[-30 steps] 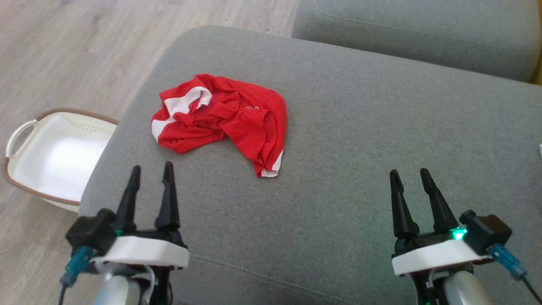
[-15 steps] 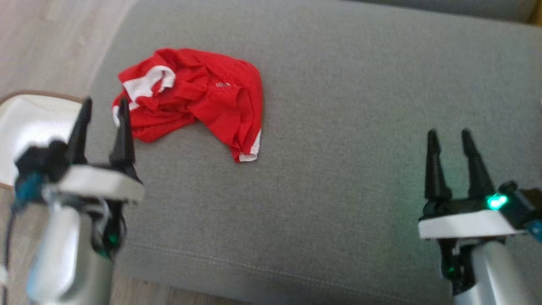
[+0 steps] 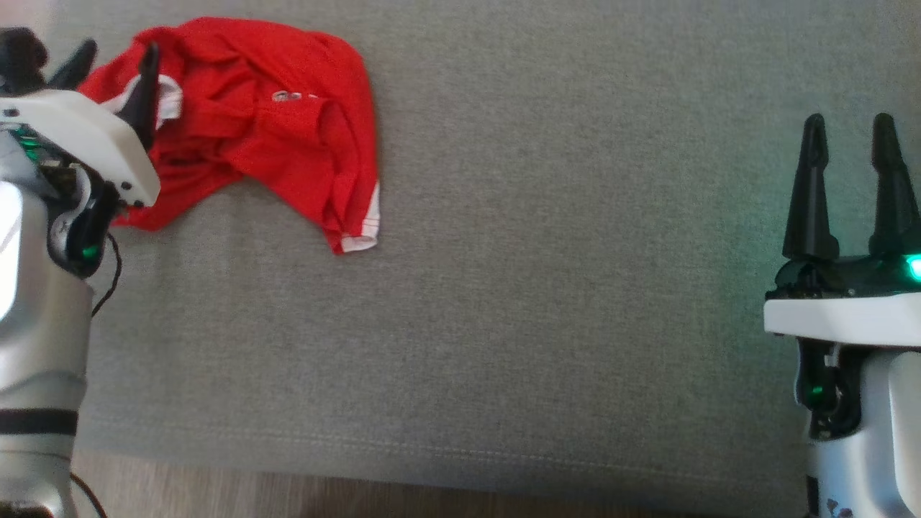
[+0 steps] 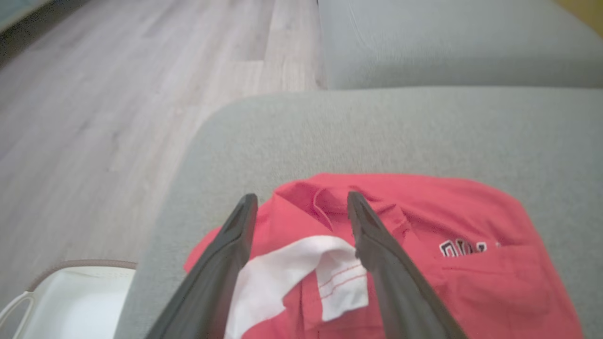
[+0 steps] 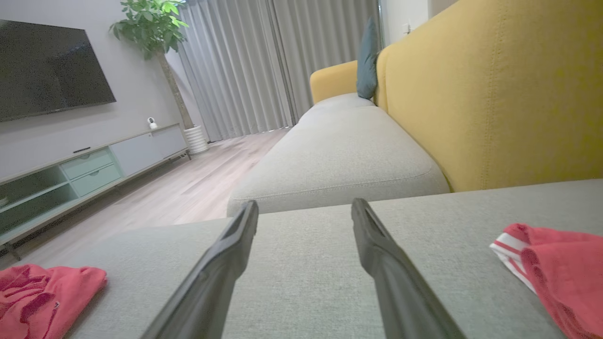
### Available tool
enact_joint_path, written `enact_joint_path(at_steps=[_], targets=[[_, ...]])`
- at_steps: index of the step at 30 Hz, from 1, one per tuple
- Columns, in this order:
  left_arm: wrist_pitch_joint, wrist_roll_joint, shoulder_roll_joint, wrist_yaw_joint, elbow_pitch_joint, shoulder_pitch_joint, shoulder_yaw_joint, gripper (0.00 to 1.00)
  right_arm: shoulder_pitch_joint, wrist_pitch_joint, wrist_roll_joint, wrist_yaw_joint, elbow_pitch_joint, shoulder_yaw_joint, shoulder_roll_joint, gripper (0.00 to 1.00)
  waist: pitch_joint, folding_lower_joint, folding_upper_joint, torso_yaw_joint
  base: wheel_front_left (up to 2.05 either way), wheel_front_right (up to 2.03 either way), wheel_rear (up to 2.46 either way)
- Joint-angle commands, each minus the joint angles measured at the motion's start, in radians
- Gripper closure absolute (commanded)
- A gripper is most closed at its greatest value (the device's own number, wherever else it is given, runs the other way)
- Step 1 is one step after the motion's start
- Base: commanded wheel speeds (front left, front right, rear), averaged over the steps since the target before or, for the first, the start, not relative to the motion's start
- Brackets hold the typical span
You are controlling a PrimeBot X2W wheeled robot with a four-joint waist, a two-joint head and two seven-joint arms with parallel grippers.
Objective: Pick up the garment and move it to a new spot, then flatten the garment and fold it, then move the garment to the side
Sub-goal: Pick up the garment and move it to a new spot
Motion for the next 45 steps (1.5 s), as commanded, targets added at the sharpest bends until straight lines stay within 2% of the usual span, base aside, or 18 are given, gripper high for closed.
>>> enact_joint_path(at_steps=[1, 4, 7, 15, 16, 17, 19, 21, 23, 27, 31, 36, 45], targets=[[0.039, -0.024, 0.075, -0.005, 0.008, -0.052, 0.0, 0.0, -0.024, 0.009, -0.004, 0.007, -0.047, 0.02, -0.003, 0.0, 0.04, 0.0, 0.0, -0.033, 0.0, 0.0, 0.0], [0.118, -0.051, 0.107, -0.006, 0.083, -0.092, -0.055, 0.0, -0.027, 0.014, -0.005, 0.007, -0.061, 0.02, -0.003, 0.0, 0.063, 0.0, 0.0, -0.048, 0.0, 0.0, 0.0], [0.147, -0.068, 0.127, -0.006, 0.162, -0.138, -0.077, 0.0, -0.03, 0.017, -0.004, 0.007, -0.07, 0.019, -0.003, 0.0, 0.082, 0.0, 0.0, -0.061, 0.0, 0.0, 0.0], [0.217, -0.123, 0.12, -0.006, 0.315, -0.203, -0.136, 0.0, -0.039, 0.014, -0.002, 0.007, -0.077, 0.015, -0.003, 0.0, 0.109, 0.0, 0.0, -0.086, 0.0, 0.0, 0.0], [0.224, -0.135, 0.117, -0.006, 0.324, -0.205, -0.145, 0.43, -0.04, 0.013, -0.001, 0.007, -0.075, 0.014, -0.003, 0.0, 0.108, 0.0, 0.0, -0.087, 0.0, 0.0, 0.0], [0.225, -0.147, 0.116, -0.006, 0.327, -0.207, -0.153, 1.0, -0.04, 0.012, 0.001, 0.007, -0.073, 0.013, -0.003, 0.0, 0.107, 0.0, 0.0, -0.089, 0.0, 0.0, 0.0], [0.198, -0.159, 0.122, -0.006, 0.324, -0.216, -0.163, 1.0, -0.043, 0.006, 0.005, 0.007, -0.066, 0.009, -0.003, 0.0, 0.099, 0.0, 0.0, -0.092, 0.0, 0.0, 0.0], [0.09, -0.152, 0.135, -0.006, 0.311, -0.239, -0.156, 1.0, -0.05, -0.006, 0.011, 0.007, -0.051, -0.001, -0.003, 0.0, 0.073, 0.0, 0.0, -0.098, 0.0, 0.0, 0.0], [0.053, -0.147, 0.135, -0.006, 0.304, -0.246, -0.155, 1.0, -0.052, -0.011, 0.013, 0.007, -0.046, -0.008, -0.003, 0.0, 0.061, 0.0, 0.0, -0.1, 0.0, 0.0, 0.0], [-0.077, -0.149, 0.107, 0.003, 0.254, -0.271, -0.142, 1.0, -0.054, -0.021, 0.027, 0.007, -0.026, -0.011, -0.003, 0.0, 0.006, 0.0, 0.0, -0.11, 0.0, 0.0, 0.0], [-0.156, -0.141, 0.062, 0.024, 0.175, -0.274, -0.149, 1.0, -0.03, -0.032, 0.047, 0.007, 0.007, 0.023, -0.003, 0.0, -0.057, 0.0, 0.0, -0.125, 0.0, 0.0, 0.0], [-0.175, -0.144, -0.011, 0.054, 0.049, -0.246, -0.173, 1.0, -0.008, -0.055, 0.08, 0.007, 0.05, 0.08, -0.003, 0.0, -0.13, 0.0, 0.0, -0.157, 0.0, 0.0, 0.0], [-0.137, -0.063, -0.113, 0.176, -0.137, -0.16, -0.281, 1.0, 0.015, -0.076, 0.106, 0.007, 0.07, 0.128, -0.003, 0.0, -0.174, 0.0, 0.0, -0.225, 0.0, 0.0, 0.0]])
